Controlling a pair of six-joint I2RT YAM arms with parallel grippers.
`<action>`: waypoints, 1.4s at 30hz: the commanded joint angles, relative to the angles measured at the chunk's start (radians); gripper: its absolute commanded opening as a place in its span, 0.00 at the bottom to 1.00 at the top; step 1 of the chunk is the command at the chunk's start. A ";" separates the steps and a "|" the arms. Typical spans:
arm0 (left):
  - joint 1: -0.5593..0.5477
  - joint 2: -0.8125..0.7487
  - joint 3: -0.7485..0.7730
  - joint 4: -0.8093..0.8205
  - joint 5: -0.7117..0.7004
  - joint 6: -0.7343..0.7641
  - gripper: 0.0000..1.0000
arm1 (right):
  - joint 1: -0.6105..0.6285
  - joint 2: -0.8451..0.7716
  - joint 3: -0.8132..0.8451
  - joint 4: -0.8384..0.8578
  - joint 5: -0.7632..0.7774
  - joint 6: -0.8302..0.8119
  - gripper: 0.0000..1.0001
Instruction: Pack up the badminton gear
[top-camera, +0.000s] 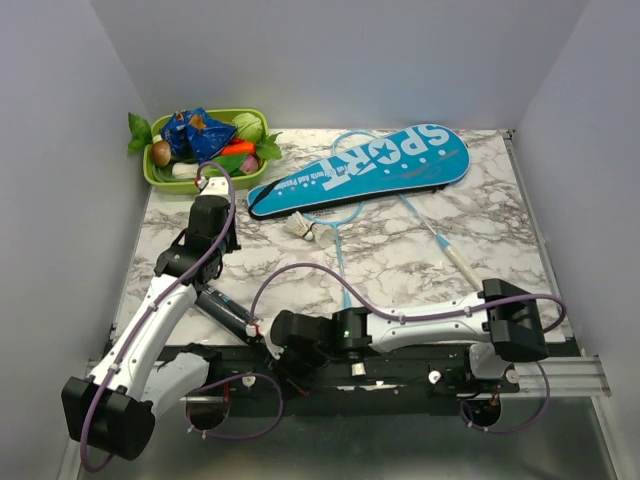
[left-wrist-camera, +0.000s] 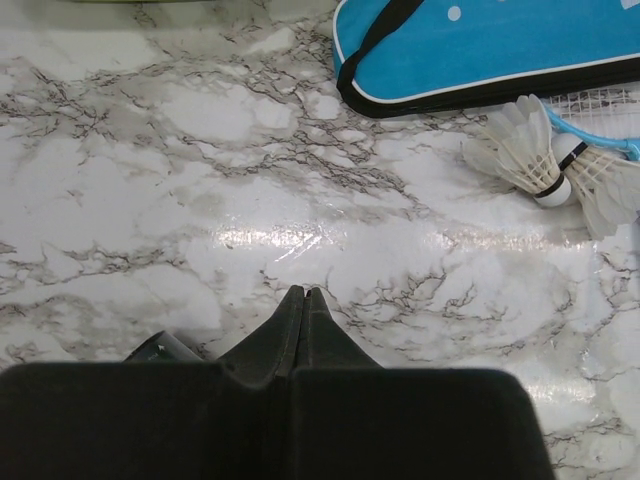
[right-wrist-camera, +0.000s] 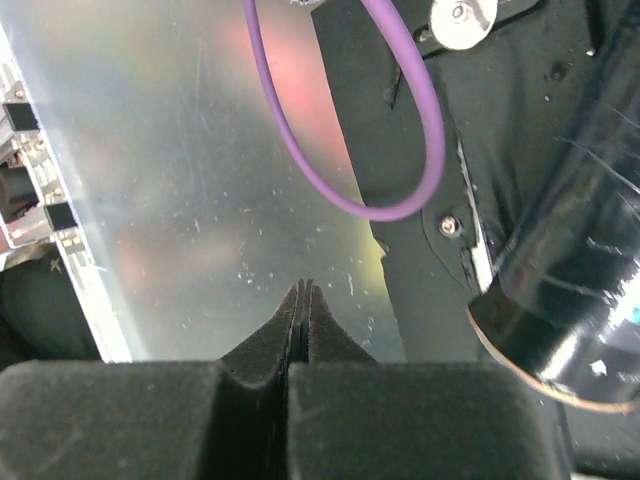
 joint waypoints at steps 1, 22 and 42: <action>0.005 -0.050 -0.023 0.033 0.004 -0.021 0.00 | 0.033 0.108 0.067 0.008 0.055 0.029 0.01; 0.005 -0.093 -0.045 0.062 0.066 -0.007 0.00 | -0.062 0.209 0.015 -0.081 0.380 0.082 0.01; -0.017 0.017 -0.042 0.134 0.341 0.054 0.34 | -0.355 0.120 -0.068 -0.075 0.536 -0.038 0.01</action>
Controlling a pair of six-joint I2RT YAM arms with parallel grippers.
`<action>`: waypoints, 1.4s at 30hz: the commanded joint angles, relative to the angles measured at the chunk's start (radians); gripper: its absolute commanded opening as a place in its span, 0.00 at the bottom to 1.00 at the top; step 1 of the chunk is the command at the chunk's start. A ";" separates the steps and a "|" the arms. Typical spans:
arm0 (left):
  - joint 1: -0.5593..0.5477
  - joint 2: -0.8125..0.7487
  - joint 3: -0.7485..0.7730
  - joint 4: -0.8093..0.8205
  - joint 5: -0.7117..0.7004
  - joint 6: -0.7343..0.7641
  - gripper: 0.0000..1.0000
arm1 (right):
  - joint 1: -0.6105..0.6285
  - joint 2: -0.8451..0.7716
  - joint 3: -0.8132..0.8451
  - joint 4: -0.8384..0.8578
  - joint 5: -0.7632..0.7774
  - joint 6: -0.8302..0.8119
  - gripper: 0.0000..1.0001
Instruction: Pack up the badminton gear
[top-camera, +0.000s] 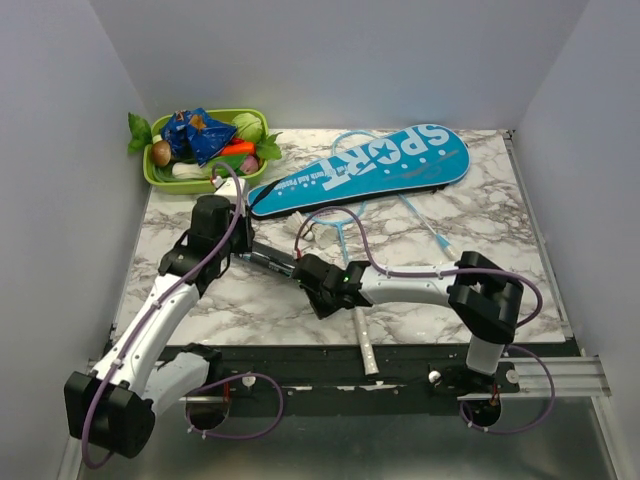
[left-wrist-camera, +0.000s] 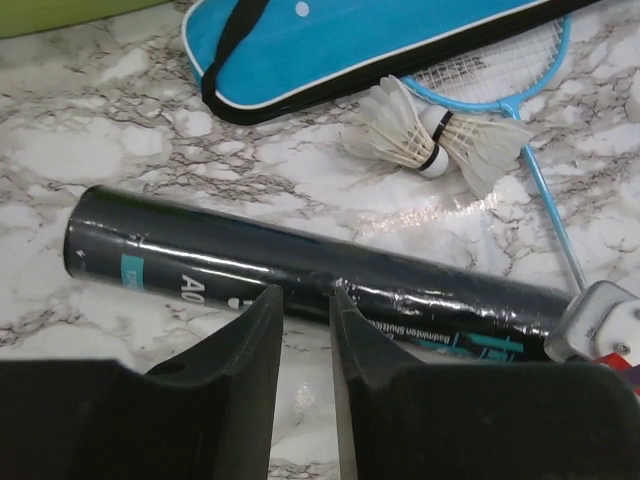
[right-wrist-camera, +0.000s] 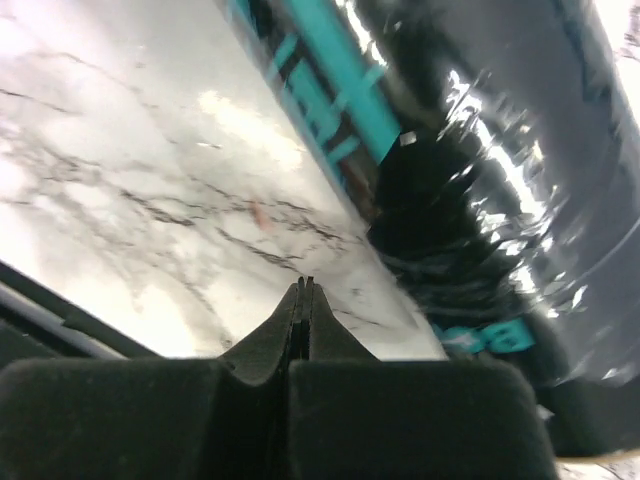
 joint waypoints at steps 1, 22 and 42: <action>-0.010 0.051 0.007 0.035 0.095 0.016 0.34 | -0.012 -0.037 -0.044 -0.015 0.061 -0.037 0.01; -0.304 0.393 0.263 -0.066 0.232 0.459 0.76 | -0.014 -0.514 -0.127 -0.211 -0.176 -0.071 0.78; -0.265 0.715 0.332 0.035 -0.438 0.368 0.00 | -0.004 -0.238 -0.151 0.054 -0.184 0.072 0.01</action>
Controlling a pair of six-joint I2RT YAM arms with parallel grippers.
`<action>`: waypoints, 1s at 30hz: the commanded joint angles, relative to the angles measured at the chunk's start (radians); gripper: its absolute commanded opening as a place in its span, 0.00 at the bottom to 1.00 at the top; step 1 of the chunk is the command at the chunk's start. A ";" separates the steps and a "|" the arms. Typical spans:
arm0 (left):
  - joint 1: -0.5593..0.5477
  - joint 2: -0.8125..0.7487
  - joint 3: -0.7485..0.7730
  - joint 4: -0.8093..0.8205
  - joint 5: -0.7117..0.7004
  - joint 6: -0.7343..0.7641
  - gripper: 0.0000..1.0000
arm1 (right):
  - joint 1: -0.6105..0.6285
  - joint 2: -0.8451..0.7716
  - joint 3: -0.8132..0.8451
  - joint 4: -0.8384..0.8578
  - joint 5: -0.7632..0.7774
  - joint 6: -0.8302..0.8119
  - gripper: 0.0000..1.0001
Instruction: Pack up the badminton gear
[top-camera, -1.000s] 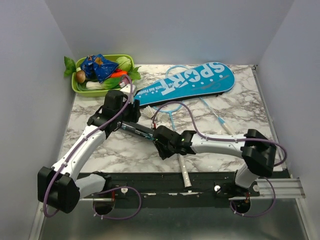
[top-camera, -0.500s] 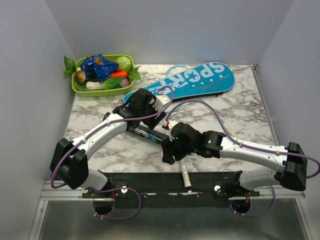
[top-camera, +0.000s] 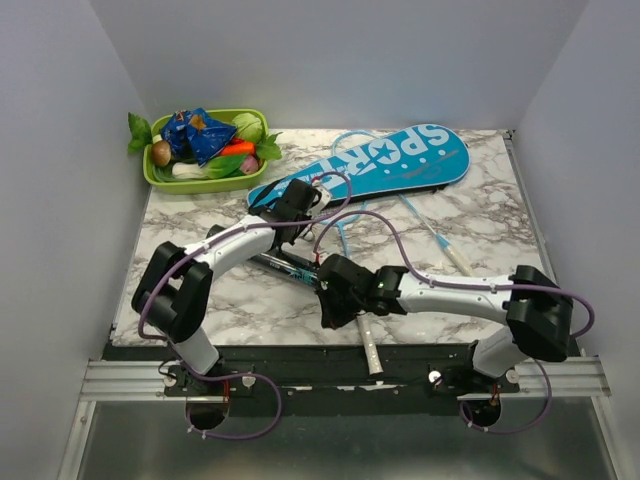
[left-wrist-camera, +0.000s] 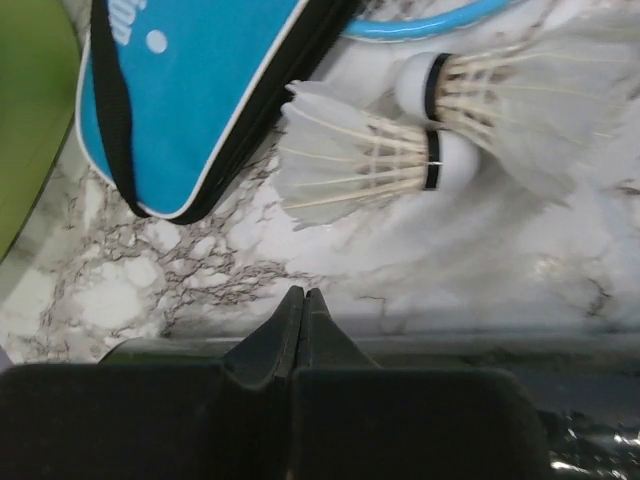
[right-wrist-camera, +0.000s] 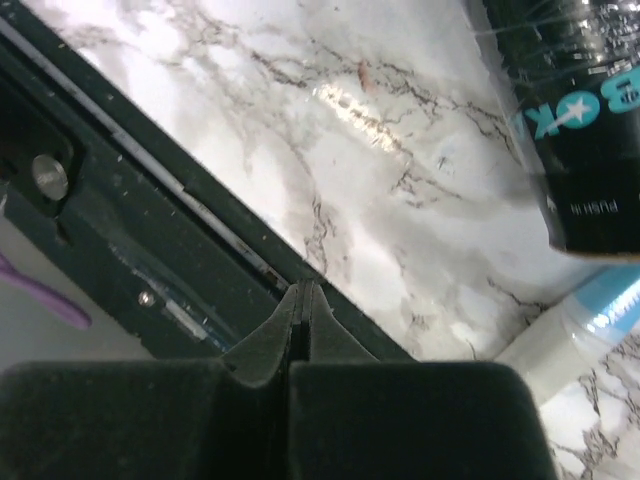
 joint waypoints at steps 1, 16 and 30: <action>0.048 0.034 0.021 0.009 -0.220 -0.088 0.00 | 0.006 0.086 0.052 0.035 0.052 0.019 0.01; 0.193 0.204 0.029 -0.089 -0.197 -0.264 0.00 | -0.036 0.246 0.121 -0.020 0.322 0.098 0.01; 0.153 0.100 -0.063 -0.218 -0.196 -0.325 0.00 | -0.171 0.307 0.166 -0.003 0.428 -0.036 0.01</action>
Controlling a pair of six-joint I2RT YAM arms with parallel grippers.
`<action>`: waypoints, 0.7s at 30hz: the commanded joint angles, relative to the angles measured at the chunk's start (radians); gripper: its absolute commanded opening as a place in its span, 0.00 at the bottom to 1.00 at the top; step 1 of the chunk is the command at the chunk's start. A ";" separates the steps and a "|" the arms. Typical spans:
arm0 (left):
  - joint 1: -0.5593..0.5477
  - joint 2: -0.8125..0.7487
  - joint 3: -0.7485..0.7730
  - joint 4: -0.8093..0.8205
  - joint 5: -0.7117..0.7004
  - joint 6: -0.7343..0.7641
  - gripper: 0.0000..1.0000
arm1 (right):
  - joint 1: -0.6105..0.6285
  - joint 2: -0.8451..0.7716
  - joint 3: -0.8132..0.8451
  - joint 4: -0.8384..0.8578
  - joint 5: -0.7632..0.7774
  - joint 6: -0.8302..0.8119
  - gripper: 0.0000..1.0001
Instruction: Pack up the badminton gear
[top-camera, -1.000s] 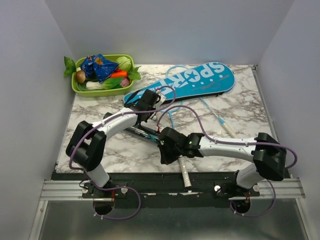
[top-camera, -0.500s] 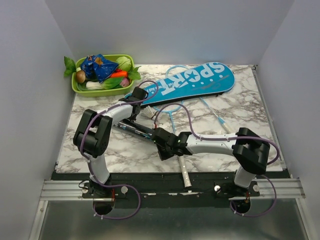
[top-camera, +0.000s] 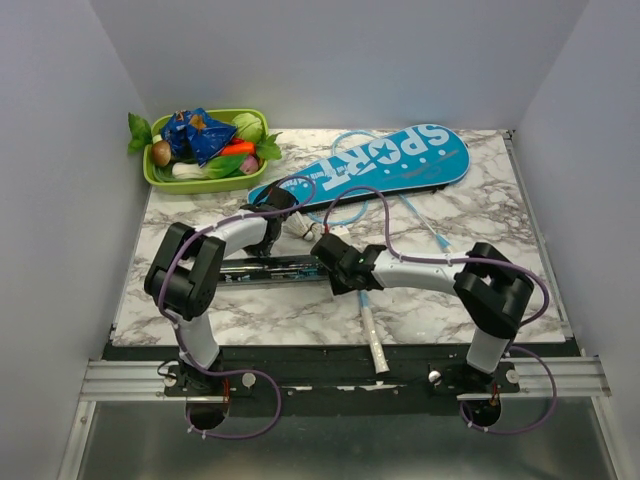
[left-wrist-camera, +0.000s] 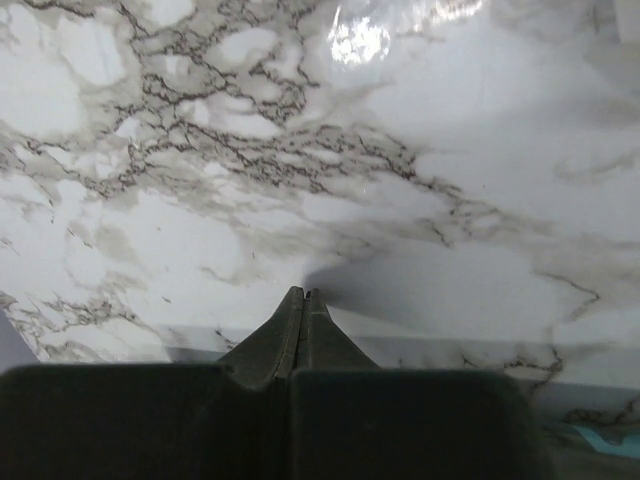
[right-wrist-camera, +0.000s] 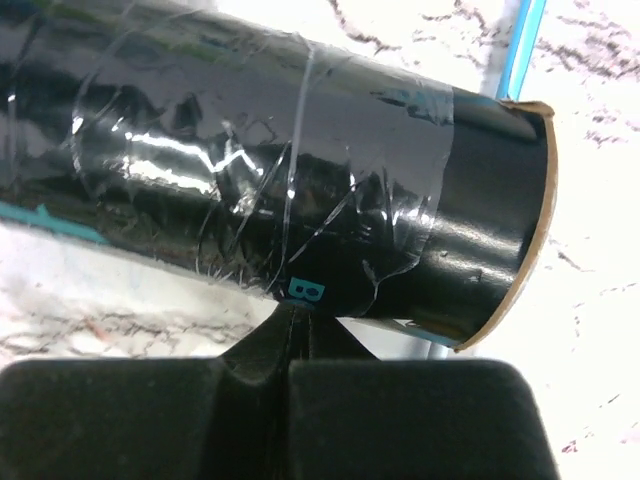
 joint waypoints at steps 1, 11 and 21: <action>-0.026 -0.078 -0.041 -0.072 0.008 -0.041 0.00 | -0.027 0.047 0.043 0.008 0.073 -0.055 0.01; -0.057 -0.290 -0.107 -0.027 0.210 -0.038 0.00 | -0.048 0.076 0.115 0.003 0.074 -0.119 0.01; -0.060 -0.537 -0.188 0.092 0.378 0.066 0.59 | -0.047 -0.082 0.051 -0.080 -0.051 -0.141 0.69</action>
